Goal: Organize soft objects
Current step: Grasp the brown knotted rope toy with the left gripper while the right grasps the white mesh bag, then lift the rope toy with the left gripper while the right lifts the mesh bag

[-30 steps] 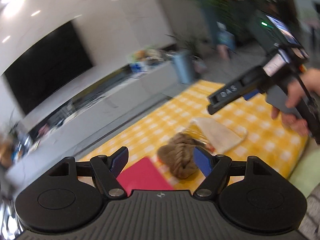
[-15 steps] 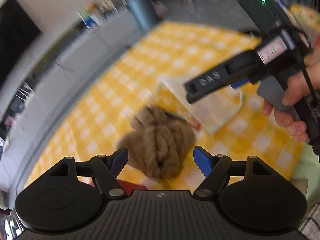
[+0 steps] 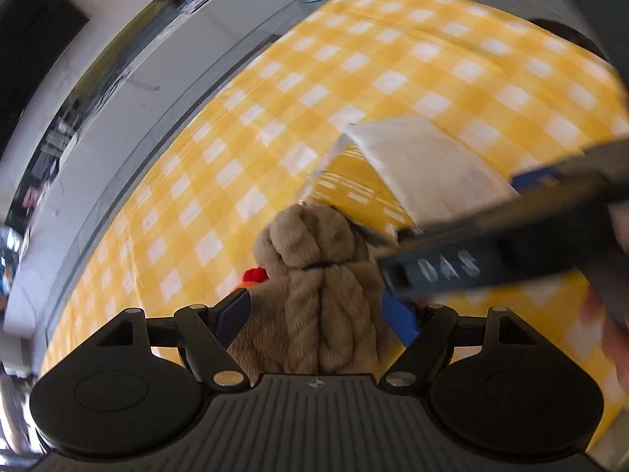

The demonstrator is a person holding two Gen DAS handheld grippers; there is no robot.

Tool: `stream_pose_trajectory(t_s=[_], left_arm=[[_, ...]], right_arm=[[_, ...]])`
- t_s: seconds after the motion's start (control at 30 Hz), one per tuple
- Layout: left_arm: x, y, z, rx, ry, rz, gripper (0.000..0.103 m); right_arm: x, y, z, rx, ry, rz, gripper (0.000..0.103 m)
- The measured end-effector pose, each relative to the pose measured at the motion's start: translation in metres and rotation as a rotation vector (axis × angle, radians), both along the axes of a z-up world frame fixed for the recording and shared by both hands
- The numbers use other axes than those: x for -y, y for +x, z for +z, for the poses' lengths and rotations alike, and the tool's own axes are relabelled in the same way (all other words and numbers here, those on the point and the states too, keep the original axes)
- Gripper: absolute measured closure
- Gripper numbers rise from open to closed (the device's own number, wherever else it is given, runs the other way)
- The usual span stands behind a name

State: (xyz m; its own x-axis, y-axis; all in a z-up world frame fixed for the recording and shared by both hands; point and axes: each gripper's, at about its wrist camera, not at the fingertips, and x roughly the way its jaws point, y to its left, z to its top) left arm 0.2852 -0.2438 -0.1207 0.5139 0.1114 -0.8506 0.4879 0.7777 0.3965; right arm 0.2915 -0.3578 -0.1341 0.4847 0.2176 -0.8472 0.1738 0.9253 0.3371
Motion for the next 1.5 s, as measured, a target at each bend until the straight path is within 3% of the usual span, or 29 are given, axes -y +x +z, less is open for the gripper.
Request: stream_pose_trajectory(t_s=[0.1,0.2,0.4,0.43,0.47,0.53,0.57,0.73,0.97,1.13,1.5], left_arm=[[-0.005,0.012,-0.003,-0.026,-0.056,0.046,0.01],[-0.011,0.02,-0.008,-0.004,-0.081,0.086,0.01],[-0.022,0.035,-0.011,-0.015,-0.167,0.162,0.009],[-0.023,0.036,-0.011,-0.011,-0.18,0.167,0.01],[-0.025,0.036,-0.01,-0.009,-0.189,0.166,0.013],[-0.026,0.035,-0.01,-0.008,-0.199,0.16,0.042],[-0.027,0.035,-0.011,-0.026,-0.214,0.167,0.043],[-0.024,0.03,-0.011,-0.011,-0.2,0.143,0.051],[-0.033,0.012,0.009,-0.008,-0.282,0.135,0.057],[-0.037,-0.011,0.028,0.071,-0.312,0.089,0.063],[-0.059,-0.058,0.064,0.195,-0.461,0.051,0.063]], right_arm=[[0.001,-0.001,-0.001,0.005,-0.01,-0.006,0.01],[0.008,-0.004,0.001,0.007,-0.006,-0.027,0.022],[0.023,-0.009,0.003,0.0,0.001,-0.072,0.053],[0.025,-0.009,0.003,-0.004,-0.001,-0.078,0.064],[0.027,-0.009,0.003,-0.008,0.005,-0.082,0.074],[0.03,-0.009,0.002,-0.013,0.029,-0.086,0.083],[0.029,-0.009,0.002,-0.013,0.033,-0.084,0.086],[0.028,-0.01,0.006,0.002,0.024,-0.086,0.088],[0.032,-0.017,0.02,0.06,0.037,-0.094,0.093],[0.035,-0.021,0.03,0.094,0.065,-0.105,0.096],[0.039,-0.033,0.052,0.174,0.096,-0.108,0.098]])
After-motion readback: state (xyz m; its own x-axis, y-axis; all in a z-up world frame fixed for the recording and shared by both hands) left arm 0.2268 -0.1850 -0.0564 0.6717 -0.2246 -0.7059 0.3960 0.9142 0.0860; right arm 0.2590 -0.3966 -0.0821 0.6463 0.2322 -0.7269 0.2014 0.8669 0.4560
